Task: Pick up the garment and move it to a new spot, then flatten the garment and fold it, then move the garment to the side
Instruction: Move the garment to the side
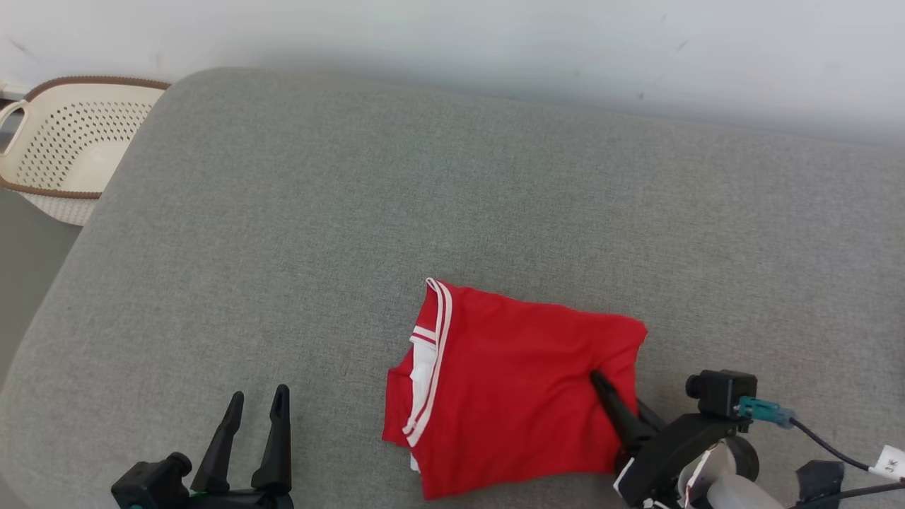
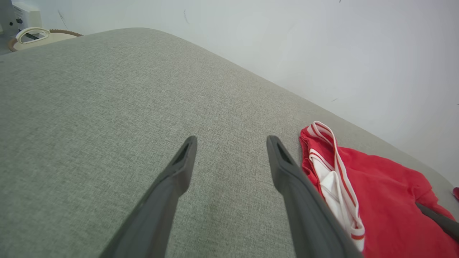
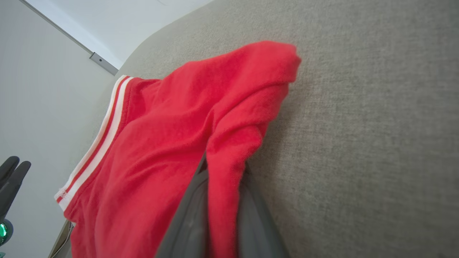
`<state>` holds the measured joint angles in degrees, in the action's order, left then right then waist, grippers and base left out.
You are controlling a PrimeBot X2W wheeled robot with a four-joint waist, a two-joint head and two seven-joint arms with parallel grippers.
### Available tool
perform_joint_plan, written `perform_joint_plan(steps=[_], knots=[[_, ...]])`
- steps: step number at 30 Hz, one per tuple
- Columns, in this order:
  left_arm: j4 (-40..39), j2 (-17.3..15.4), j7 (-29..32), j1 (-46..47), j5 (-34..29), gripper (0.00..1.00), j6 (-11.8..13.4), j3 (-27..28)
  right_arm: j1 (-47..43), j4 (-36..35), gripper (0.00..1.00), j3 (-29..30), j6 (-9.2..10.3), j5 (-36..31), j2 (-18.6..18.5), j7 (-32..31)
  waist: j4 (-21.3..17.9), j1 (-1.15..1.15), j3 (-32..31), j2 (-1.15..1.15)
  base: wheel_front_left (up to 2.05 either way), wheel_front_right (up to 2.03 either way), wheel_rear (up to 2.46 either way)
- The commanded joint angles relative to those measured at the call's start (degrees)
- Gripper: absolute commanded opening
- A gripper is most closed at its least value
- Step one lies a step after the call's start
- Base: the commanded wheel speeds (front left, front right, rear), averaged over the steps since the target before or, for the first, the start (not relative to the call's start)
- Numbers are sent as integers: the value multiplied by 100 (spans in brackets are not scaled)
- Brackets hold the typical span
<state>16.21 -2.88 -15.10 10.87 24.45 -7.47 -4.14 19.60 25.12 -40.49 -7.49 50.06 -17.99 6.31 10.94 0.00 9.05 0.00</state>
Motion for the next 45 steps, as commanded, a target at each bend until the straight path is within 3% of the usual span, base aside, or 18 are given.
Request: perform_joint_plan(steps=[1, 8, 20, 31, 45], knots=[[-4, -7, -5, -37, -86, 100, -3, 33, 70, 43, 0, 42, 0, -26, -49, 72, -40, 0, -46, 0, 0, 0, 0], [-59, -7, -5, -200, -268, 100, -2, 37, 84, 231, 0, 246, 0, -69, -42, 322, -441, 0, -362, 0, 0, 0, 0], [-344, -6, -5, -443, -902, 100, -2, 234, -91, 373, 0, 194, 0, -306, 32, 457, -1864, 0, -774, 0, 0, 0, 0], [-343, -6, -5, -485, -1285, 100, 33, 334, -151, 488, 0, 254, 0, -409, 157, 601, -2786, 0, -755, 0, 0, 0, 0], [-376, -6, -5, -426, -1461, 100, 13, 461, -164, 469, 0, 233, 0, -337, 129, 687, -3468, 0, -532, 0, 0, 0, 0]])
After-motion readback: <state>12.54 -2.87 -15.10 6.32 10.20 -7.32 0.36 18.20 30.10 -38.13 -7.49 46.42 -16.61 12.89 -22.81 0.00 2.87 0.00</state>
